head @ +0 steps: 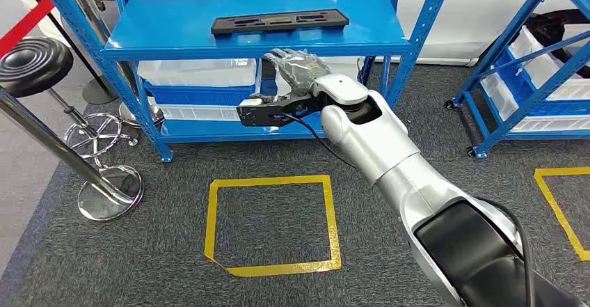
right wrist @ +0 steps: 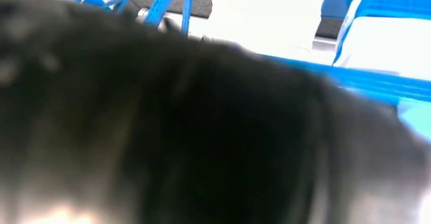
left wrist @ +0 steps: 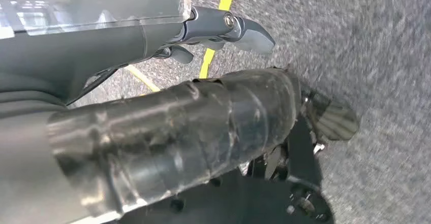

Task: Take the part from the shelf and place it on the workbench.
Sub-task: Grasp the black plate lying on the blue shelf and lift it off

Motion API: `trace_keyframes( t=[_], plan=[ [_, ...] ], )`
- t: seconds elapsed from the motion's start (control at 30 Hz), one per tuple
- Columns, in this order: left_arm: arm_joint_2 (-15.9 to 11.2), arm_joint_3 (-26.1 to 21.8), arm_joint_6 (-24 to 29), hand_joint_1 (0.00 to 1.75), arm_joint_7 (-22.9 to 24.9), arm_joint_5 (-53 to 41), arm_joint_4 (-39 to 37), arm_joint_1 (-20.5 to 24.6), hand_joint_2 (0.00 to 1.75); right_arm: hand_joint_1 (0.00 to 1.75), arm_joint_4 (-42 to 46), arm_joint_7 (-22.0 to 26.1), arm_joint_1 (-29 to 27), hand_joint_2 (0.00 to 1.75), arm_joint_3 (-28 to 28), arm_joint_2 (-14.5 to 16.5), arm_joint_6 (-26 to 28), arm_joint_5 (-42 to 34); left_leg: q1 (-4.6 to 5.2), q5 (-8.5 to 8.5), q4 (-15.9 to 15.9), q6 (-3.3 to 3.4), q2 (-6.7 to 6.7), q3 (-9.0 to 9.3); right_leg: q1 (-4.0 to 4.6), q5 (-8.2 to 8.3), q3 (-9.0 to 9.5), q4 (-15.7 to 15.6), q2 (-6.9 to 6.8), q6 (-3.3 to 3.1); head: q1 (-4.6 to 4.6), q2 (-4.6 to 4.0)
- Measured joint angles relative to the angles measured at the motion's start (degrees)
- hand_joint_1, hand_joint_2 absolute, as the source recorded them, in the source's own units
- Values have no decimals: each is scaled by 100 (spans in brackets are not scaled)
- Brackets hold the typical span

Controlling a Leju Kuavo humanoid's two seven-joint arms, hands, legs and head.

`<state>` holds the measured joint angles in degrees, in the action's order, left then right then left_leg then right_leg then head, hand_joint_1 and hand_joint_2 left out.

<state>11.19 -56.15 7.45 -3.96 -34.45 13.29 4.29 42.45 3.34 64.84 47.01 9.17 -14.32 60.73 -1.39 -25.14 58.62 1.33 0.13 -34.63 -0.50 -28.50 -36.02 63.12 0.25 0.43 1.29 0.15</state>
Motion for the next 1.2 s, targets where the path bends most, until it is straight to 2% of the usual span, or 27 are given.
trace_keyframes(
  t=[0.07, 0.13, 0.17, 0.2, 0.27, 0.3, 0.33, 0.4, 0.5, 0.53, 0.57, 0.63, 0.67, 0.7, 0.73, 0.77, 0.8, 0.83, 0.87, 1.0, 1.03, 1.07, 1.13, 1.17, 1.2],
  plan=[
    [1, -3, 1, 0, 0, 0, 0, 1, 0, 0, -7, 1, -2, 0, 1, -1, -2, 1, 7, -2, 1, 13, 0, 1, -7, -198, -216, 433, 1, 18, -1, 0],
    [2, -7, 2, 0, 0, -1, 0, 1, 0, 0, -27, 5, -16, 0, 6, -1, -8, 4, 18, -7, 3, 31, -3, 3, -19, -435, -581, 1124, 1, 41, -2, 0],
    [3, -8, 1, 0, -1, -4, 0, 1, 0, 0, -38, 11, -25, 0, 11, -1, -16, 10, 21, -12, 4, 34, -7, 7, -23, -411, -665, 1249, 0, 44, -2, 0],
    [4, -10, -2, 0, -7, -9, 0, 2, 0, 0, -46, 19, -27, 0, 21, -1, -25, 19, 23, -17, 7, 31, -12, 15, -24, -283, -645, 1160, -1, 37, -2, 0],
    [12, -13, -10, 0, -47, -26, 0, 2, 0, 0, -49, 33, -11, 0, 45, 4, -54, 41, 26, -38, 11, 17, -22, 40, -19, 142, -331, 435, -2, -6, -2, 0],
    [16, -14, -13, 0, -78, -34, 0, 4, 0, 0, -48, 39, 4, 0, 55, 7, -77, 49, 37, -47, 16, 3, -25, 43, -4, 288, -161, 71, -1, -34, -1, 0],
    [20, -17, -13, 0, -110, -41, 0, 7, 0, 0, -46, 43, 16, 0, 65, 13, -102, 57, 43, -54, 16, -14, -27, 40, 15, 367, -40, -191, -2, -58, 0, 0],
    [26, -34, -9, 0, -163, -51, 0, 12, 0, 0, -45, 43, 29, 0, 100, 20, -155, 72, 50, -60, 4, -65, -28, 31, 50, 351, 14, -326, 2, -92, 0, 0],
    [27, -79, 2, 0, -205, -86, 0, 16, 0, 0, -43, 39, 36, 0, 155, 26, -192, 91, 48, -151, 91, -149, -21, 13, 7, 353, 72, -410, 5, -162, 6, 0],
    [27, -90, 10, 0, -205, -106, 0, 16, 0, 0, -43, 39, 44, 0, 169, 27, -192, 95, 46, -258, 278, -167, -20, -70, -12, 354, 106, -438, 2, -189, 10, 0],
    [26, -98, 20, 0, -203, -129, 0, 10, 0, 0, -43, 39, 50, 0, 193, 28, -192, 97, 35, -410, 593, -180, -21, -224, -16, 346, 133, -450, -4, -213, 13, 0],
    [25, -105, 31, 0, -185, -167, 0, 4, 0, 0, -49, 39, 52, 0, 255, 27, -194, 99, 27, -686, 1338, -210, -21, -629, -10, 313, 165, -445, -9, -243, 16, 0],
    [25, -108, 33, 0, -173, -184, 0, 1, 0, 0, -54, 39, 48, 0, 285, 27, -196, 102, 23, -709, 1563, -224, -20, -771, -8, 292, 185, -441, -8, -246, 16, 0],
    [22, -111, 33, 0, -163, -195, 0, -1, 0, 0, -58, 39, 48, 0, 310, 27, -201, 105, 19, -610, 1565, -232, -19, -806, -9, 265, 212, -435, -5, -239, 16, 0],
    [20, -115, 32, 0, -155, -206, 0, -3, 0, 0, -62, 39, 52, 0, 334, 28, -207, 108, 14, -409, 1333, -235, -18, -720, -14, 232, 250, -427, 0, -227, 16, 0],
    [16, -119, 32, 0, -152, -217, 0, -5, 0, 0, -63, 39, 60, 0, 355, 31, -212, 111, 8, -170, 938, -230, -16, -554, -19, 189, 294, -416, 4, -208, 16, 0],
    [12, -125, 32, 0, -151, -226, 0, -11, 0, 0, -65, 38, 75, 0, 374, 33, -217, 113, 15, -5, 570, -222, -16, -372, -14, 146, 328, -403, 8, -181, 16, 0],
    [10, -132, 31, 0, -150, -238, 0, -9, 0, 0, -67, 38, 92, 0, 390, 36, -219, 113, 25, 82, 275, -200, -19, -226, -8, 111, 345, -387, 12, -153, 16, 0],
    [9, -138, 31, 0, -150, -251, 0, -6, 0, 0, -70, 37, 108, 0, 402, 38, -220, 113, 36, 90, 114, -175, -23, -147, 1, 88, 353, -378, 14, -125, 15, 0],
    [9, -148, 31, 0, -161, -280, 0, -3, 0, 0, -79, 37, 142, 0, 448, 38, -217, 113, 33, -6, 18, -41, -39, -30, 6, 41, 336, -257, 6, -40, 14, 0],
    [9, -149, 31, 0, -166, -287, 0, -7, 0, 0, -79, 37, 161, 0, 458, 38, -217, 113, 27, -23, 0, -5, -39, 19, -1, -27, 250, -80, 3, -18, 13, 0],
    [9, -150, 31, 0, -169, -300, 0, -10, 0, 0, -79, 37, 179, 0, 468, 37, -220, 113, 24, -46, -14, 29, -37, 64, -8, -131, 87, 210, -1, 5, 12, 0],
    [9, -151, 27, 0, -178, -322, 0, -7, 0, 0, -85, 38, 201, 0, 487, 29, -231, 113, 38, -102, -17, 74, -38, 119, -13, -354, -373, 927, -5, 33, 10, 0],
    [9, -153, 25, 0, -181, -335, 0, -6, 0, 0, -89, 39, 198, 0, 498, 25, -238, 113, 48, -136, -17, 84, -44, 156, -14, -383, -577, 1175, -5, 33, 10, 0],
    [10, -155, 22, 0, -183, -344, 0, -7, 0, 0, -93, 39, 195, 0, 510, 20, -243, 113, 58, -174, -16, 88, -52, 204, -10, -301, -696, 1234, -5, 19, 10, 0]
  ],
)
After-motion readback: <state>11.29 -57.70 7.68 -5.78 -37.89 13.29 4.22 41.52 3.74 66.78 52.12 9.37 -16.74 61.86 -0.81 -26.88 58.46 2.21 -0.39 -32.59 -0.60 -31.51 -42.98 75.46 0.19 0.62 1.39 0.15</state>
